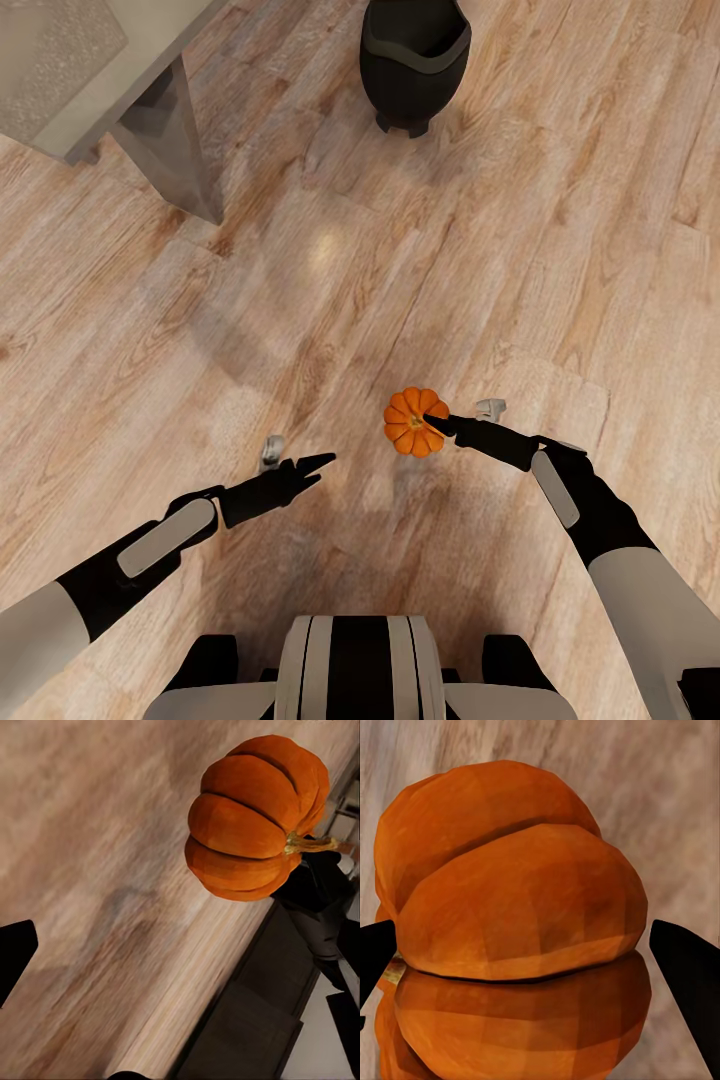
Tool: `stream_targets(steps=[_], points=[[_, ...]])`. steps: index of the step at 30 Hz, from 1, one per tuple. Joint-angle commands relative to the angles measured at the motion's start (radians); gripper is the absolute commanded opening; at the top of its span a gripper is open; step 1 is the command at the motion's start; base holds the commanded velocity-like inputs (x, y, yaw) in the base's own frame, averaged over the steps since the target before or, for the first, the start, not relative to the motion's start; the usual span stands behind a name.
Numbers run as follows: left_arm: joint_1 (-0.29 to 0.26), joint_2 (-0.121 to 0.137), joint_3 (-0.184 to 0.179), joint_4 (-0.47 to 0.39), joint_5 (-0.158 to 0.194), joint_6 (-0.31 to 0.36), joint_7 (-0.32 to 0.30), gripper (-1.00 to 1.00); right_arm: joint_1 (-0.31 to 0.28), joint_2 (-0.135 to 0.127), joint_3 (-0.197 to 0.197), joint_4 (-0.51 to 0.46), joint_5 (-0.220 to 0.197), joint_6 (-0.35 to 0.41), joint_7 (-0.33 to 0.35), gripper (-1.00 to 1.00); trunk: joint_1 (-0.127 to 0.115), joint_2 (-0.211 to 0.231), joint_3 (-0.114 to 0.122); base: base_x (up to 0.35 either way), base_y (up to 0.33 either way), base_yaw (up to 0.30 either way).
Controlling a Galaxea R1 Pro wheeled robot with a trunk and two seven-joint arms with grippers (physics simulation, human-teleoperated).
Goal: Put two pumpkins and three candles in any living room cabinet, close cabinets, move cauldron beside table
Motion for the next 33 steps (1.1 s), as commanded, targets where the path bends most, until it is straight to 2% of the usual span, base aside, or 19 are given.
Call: stream_targets(steps=[1,15,16,17,20,33], points=[[0.0,-0.001,0.001,0.001,0.0,0.0,-0.002,1.0,0.0,0.0,-0.001,0.0,-0.001,0.0,0.0,-1.0,0.0,0.0,0.0,0.0,0.0,0.0],[0.0,-0.009,0.004,-0.007,-0.003,-0.008,-0.003,1.0,0.0,0.0,-0.001,0.0,-0.001,0.0,0.0,-1.0,0.0,0.0,0.0,-0.041,-0.052,0.0],[0.0,-0.009,0.003,-0.005,-0.017,-0.009,-0.003,1.0,0.0,0.0,0.0,0.001,-0.001,0.0,0.0,-1.0,0.0,0.0,0.0,0.0,0.0,0.0],[0.0,-0.01,0.004,-0.008,-0.052,-0.01,-0.004,1.0,0.0,0.0,0.0,0.001,-0.001,0.0,0.0,-1.0,0.0,0.0,0.0,0.0,0.0,0.0],[-0.001,-0.011,0.003,-0.008,-0.096,-0.01,-0.006,1.0,0.001,0.0,0.0,0.001,0.001,-0.001,-0.001,-1.0,0.0,0.0,0.0,0.0,0.0,0.0],[-0.001,-0.011,0.007,-0.011,-0.104,-0.01,-0.008,1.0,0.003,0.0,0.0,0.001,0.005,-0.001,-0.003,-1.0,0.0,0.0,0.0,0.0,0.0,0.0]])
